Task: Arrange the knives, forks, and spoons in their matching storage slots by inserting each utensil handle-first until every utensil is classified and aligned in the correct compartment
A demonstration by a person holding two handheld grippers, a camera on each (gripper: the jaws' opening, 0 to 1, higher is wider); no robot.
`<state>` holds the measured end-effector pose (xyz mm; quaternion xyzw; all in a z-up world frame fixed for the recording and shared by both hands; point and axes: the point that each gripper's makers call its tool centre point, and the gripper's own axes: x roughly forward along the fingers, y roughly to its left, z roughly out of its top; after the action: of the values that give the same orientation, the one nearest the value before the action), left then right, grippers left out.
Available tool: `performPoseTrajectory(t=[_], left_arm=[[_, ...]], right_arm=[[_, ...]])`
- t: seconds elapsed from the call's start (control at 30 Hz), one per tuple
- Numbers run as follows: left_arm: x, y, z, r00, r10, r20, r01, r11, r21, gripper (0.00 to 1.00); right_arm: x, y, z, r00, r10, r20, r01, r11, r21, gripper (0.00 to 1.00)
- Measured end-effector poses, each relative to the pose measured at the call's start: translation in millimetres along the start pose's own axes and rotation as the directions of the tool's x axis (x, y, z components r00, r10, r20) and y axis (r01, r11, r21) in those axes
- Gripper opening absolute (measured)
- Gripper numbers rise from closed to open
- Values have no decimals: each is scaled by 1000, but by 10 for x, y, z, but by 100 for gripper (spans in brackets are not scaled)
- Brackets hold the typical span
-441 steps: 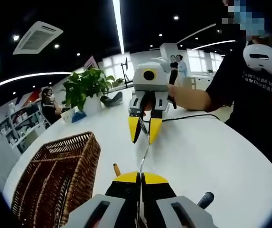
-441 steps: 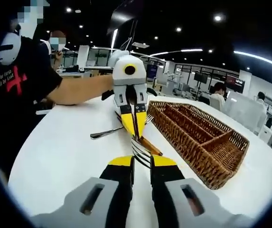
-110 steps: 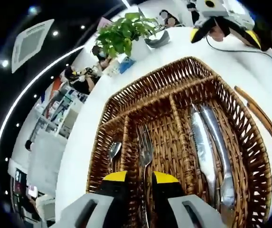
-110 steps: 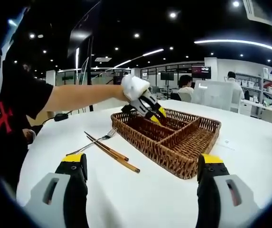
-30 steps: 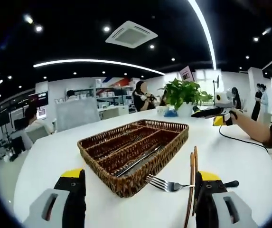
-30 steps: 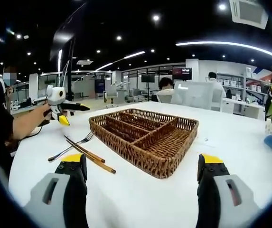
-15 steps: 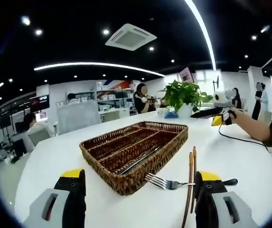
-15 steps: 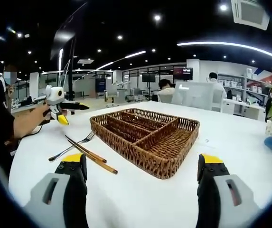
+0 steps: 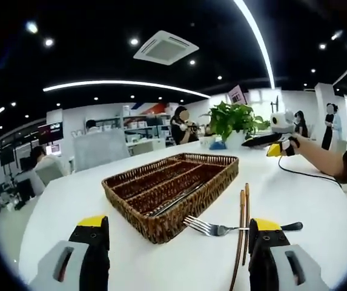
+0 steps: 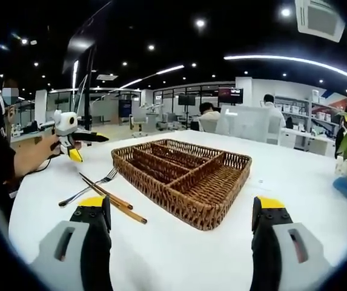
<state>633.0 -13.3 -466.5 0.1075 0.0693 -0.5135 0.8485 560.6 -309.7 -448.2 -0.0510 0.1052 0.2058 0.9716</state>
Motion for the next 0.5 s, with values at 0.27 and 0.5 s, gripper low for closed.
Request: performPoseTrajectory(t=[0.27, 0.5], left_arm=[[-70, 31, 86, 1000, 6, 24, -6, 1000, -3, 100], [-124, 40, 134, 999, 1, 36, -1, 1000, -1, 100]], right_arm=[[-25, -22, 94, 998, -61, -1, 61, 996, 57, 99], [-27, 146, 299, 998, -64, 21, 64, 998, 29, 99]])
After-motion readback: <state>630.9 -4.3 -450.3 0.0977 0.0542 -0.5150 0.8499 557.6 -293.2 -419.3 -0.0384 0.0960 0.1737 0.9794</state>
